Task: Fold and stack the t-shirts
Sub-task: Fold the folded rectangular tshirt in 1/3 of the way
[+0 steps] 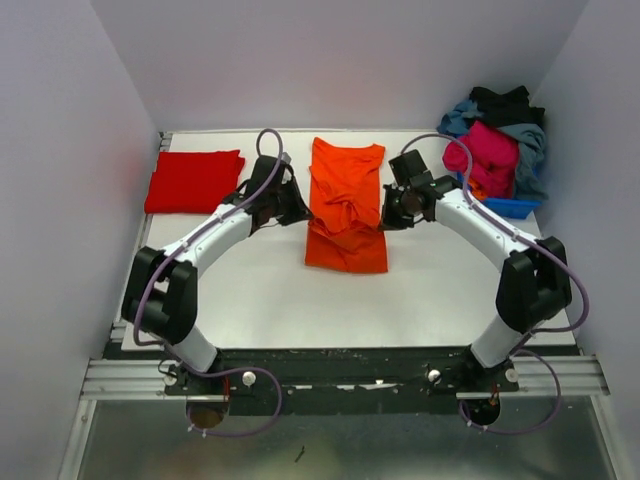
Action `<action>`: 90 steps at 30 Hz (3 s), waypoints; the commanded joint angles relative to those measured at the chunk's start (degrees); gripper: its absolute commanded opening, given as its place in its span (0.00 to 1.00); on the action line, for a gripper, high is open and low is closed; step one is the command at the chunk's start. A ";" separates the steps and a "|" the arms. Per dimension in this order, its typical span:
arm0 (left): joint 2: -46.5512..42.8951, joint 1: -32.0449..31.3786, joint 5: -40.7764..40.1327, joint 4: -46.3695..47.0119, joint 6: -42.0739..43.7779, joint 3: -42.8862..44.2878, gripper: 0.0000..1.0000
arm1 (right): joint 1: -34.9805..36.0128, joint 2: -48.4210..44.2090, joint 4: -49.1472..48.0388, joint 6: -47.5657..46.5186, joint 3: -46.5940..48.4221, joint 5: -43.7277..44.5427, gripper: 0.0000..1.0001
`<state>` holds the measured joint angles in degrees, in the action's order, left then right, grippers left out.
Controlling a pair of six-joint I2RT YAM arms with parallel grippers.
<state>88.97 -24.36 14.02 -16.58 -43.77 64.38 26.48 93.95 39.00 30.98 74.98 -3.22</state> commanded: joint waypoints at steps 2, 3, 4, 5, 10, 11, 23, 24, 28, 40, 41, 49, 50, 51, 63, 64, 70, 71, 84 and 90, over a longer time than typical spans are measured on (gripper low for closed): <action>8.66 0.80 -1.01 2.43 1.93 7.68 0.00 | -3.45 5.88 -0.24 -2.85 6.40 2.25 0.01; 10.07 0.89 -0.67 2.52 1.93 8.73 0.00 | -3.89 7.02 -0.24 -3.12 7.71 2.17 0.01; 11.30 0.89 -0.49 2.60 1.93 9.79 0.00 | -4.24 8.34 0.10 -3.64 9.73 2.17 0.01; 12.53 0.98 -0.31 2.69 1.85 10.76 0.00 | -4.50 9.66 0.46 -3.65 11.14 2.69 0.01; 16.41 1.42 -0.75 1.20 2.11 14.45 0.00 | -6.44 15.55 1.43 -4.17 16.68 1.12 0.01; 16.85 1.68 -0.58 1.28 2.20 14.63 0.00 | -6.61 16.26 1.34 -4.26 17.47 0.77 0.01; 21.24 5.02 0.92 1.38 2.55 17.00 0.00 | -8.72 21.44 1.60 -5.23 21.96 -0.20 0.01; 21.77 5.11 1.36 1.63 2.46 17.36 0.00 | -8.99 21.80 1.60 -5.32 22.31 -0.29 0.01; 23.70 5.38 1.89 2.08 2.11 18.32 0.00 | -9.69 23.20 1.43 -5.41 23.28 -0.82 0.01; 27.75 6.17 2.76 1.99 2.99 23.25 0.37 | -10.83 27.34 1.16 -4.71 28.64 -1.79 0.24; 27.49 6.25 2.50 2.34 3.34 23.25 0.64 | -10.84 26.99 0.90 -4.53 28.29 -1.96 0.49; 14.94 6.25 -1.45 4.88 5.01 10.36 0.88 | -10.84 6.88 -14.29 -2.42 1.08 -4.24 0.68; 12.83 6.25 -0.84 6.11 4.49 7.37 0.84 | -10.84 4.77 -15.52 -2.42 -2.35 -5.38 0.66; 11.07 6.25 0.29 7.34 3.96 4.21 0.80 | -10.84 3.44 -16.15 -2.24 -5.25 -6.35 0.65; 6.65 3.18 3.11 13.50 3.16 -10.77 0.72 | -10.57 1.41 -26.08 -4.88 -20.93 -16.29 0.55; 7.18 3.09 3.64 14.02 3.25 -10.77 0.68 | -10.57 1.58 -26.61 -4.88 -20.84 -16.37 0.55; 9.47 2.21 4.61 14.64 3.87 -10.15 0.59 | -10.48 1.67 -27.14 -6.19 -20.22 -17.16 0.50; 9.56 2.04 4.61 14.47 3.87 -10.15 0.59 | -10.40 1.67 -27.40 -6.20 -20.40 -17.34 0.50; 10.34 1.68 6.02 16.31 2.90 -13.49 0.55 | -10.31 1.93 -28.11 -5.49 -21.81 -21.73 0.50; 11.41 1.60 8.30 18.95 1.93 -14.37 0.26 | -10.31 2.47 -27.67 -3.74 -22.68 -22.27 0.33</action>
<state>99.57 -22.26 19.40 -1.21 -41.23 51.16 16.03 95.85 11.70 26.20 53.78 -23.92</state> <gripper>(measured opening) 0.356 0.364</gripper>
